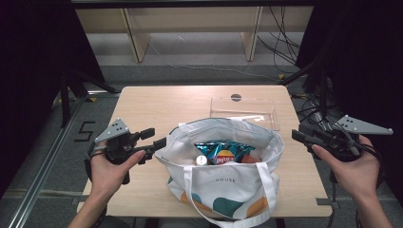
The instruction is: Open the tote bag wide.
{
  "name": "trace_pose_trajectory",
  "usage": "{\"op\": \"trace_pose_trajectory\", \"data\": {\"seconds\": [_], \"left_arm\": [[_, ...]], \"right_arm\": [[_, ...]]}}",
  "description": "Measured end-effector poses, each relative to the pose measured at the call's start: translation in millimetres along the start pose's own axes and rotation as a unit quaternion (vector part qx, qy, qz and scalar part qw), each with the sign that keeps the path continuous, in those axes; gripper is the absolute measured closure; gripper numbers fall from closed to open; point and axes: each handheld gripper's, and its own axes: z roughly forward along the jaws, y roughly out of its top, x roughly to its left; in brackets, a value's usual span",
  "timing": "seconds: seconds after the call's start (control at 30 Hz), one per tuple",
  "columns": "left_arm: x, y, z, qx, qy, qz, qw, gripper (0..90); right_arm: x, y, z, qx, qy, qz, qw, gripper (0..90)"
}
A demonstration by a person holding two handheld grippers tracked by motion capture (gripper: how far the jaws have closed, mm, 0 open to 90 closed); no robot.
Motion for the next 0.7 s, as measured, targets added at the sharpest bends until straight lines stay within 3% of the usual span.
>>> {"op": "trace_pose_trajectory", "data": {"seconds": [0.13,0.17,0.2,0.27,0.47,0.53,0.57,0.7], "left_arm": [[-2.9,-2.8,1.3,0.010,0.001,0.001,1.0000,40.2],[-3.2,-3.1,1.3,0.011,0.001,0.002,0.9999,40.3],[-3.0,-3.4,1.1,0.013,0.002,0.002,0.9999,40.3],[-1.9,-4.0,0.7,0.019,0.007,0.003,0.9998,40.7],[1.2,-8.7,5.3,0.036,0.018,-0.009,0.9991,44.6],[1.5,-9.0,6.2,0.040,0.021,-0.013,0.9989,44.9],[1.5,-9.0,6.2,0.040,0.021,-0.013,0.9989,44.8],[4.8,-12.5,6.1,0.054,0.028,-0.026,0.9978,44.2]], "right_arm": [[6.9,-0.6,-0.6,0.005,0.016,0.023,0.9996,70.1],[8.7,-1.2,-0.1,0.003,0.018,0.024,0.9995,69.2],[8.5,-1.2,-0.3,0.006,0.017,0.010,0.9998,68.5],[12.0,-0.5,-1.3,0.005,0.023,0.018,0.9996,66.3],[26.0,4.0,-0.8,0.013,0.025,0.034,0.9990,60.5],[26.8,3.8,2.7,0.012,0.029,0.021,0.9993,59.5],[30.9,4.6,3.0,0.014,0.025,0.041,0.9988,59.3],[33.1,12.1,-3.4,-0.001,0.042,0.046,0.9981,56.8]]}}
